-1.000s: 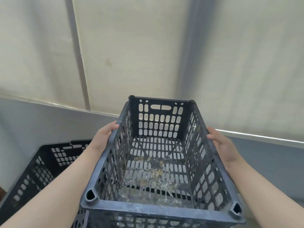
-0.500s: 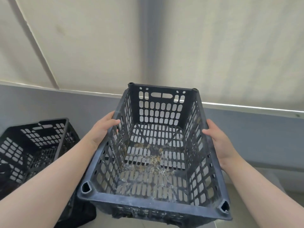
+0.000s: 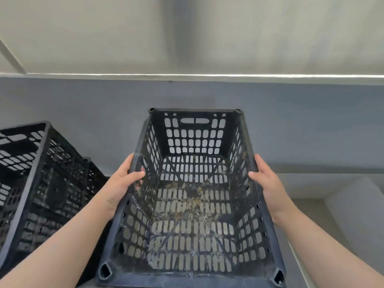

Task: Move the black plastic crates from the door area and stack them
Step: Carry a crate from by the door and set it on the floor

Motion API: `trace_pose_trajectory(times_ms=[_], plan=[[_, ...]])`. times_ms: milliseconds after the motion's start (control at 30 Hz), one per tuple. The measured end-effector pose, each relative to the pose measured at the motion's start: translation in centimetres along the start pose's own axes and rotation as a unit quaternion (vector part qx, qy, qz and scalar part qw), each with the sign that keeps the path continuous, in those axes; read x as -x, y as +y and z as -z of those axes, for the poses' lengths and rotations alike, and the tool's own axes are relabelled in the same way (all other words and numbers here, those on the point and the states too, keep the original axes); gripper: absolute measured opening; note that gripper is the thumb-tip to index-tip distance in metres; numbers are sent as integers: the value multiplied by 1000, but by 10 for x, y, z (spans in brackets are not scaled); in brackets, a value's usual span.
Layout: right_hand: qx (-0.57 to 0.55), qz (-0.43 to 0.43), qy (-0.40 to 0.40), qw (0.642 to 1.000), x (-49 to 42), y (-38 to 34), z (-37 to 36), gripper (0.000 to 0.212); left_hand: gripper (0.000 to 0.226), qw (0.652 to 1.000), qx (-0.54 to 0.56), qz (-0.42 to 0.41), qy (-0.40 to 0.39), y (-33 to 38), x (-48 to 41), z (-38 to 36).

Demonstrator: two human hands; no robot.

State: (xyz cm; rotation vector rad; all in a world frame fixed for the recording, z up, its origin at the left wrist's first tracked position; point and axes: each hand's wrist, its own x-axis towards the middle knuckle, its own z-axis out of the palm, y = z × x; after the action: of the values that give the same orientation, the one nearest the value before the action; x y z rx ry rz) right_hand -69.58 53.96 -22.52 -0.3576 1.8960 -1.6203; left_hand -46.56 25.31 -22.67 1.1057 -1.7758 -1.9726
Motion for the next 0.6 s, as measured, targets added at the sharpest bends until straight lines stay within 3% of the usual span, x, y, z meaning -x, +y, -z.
trace_pose_trajectory(times_ms=[600], plan=[[12,-52,23,998,-102,350,-32,62,53,998,-42,12,-36,-330,-153,-14]])
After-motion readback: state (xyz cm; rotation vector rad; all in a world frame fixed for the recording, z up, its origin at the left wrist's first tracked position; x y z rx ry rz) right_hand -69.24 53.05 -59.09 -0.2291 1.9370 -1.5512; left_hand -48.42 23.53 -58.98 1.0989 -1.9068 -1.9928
